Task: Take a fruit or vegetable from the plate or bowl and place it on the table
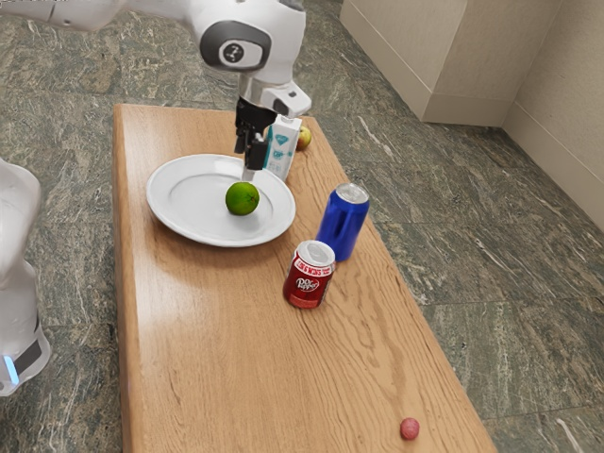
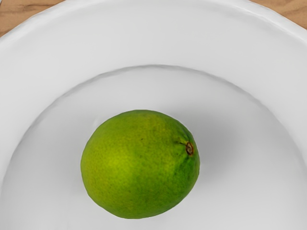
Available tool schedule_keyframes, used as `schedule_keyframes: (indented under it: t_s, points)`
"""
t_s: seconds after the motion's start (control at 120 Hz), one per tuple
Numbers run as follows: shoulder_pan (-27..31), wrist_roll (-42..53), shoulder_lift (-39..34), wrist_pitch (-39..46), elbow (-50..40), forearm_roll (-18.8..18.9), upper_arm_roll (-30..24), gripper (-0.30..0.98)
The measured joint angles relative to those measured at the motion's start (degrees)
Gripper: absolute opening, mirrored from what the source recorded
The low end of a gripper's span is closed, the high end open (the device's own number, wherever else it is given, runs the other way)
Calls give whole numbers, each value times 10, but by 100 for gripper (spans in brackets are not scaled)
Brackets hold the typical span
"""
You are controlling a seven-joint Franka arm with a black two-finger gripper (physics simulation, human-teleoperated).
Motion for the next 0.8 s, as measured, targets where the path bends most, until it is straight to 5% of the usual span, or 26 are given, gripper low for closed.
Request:
schedule_keyframes:
  t_s: [0.8]
  points:
    - [37, 74, 18, 148, -102, -35, 10, 69]
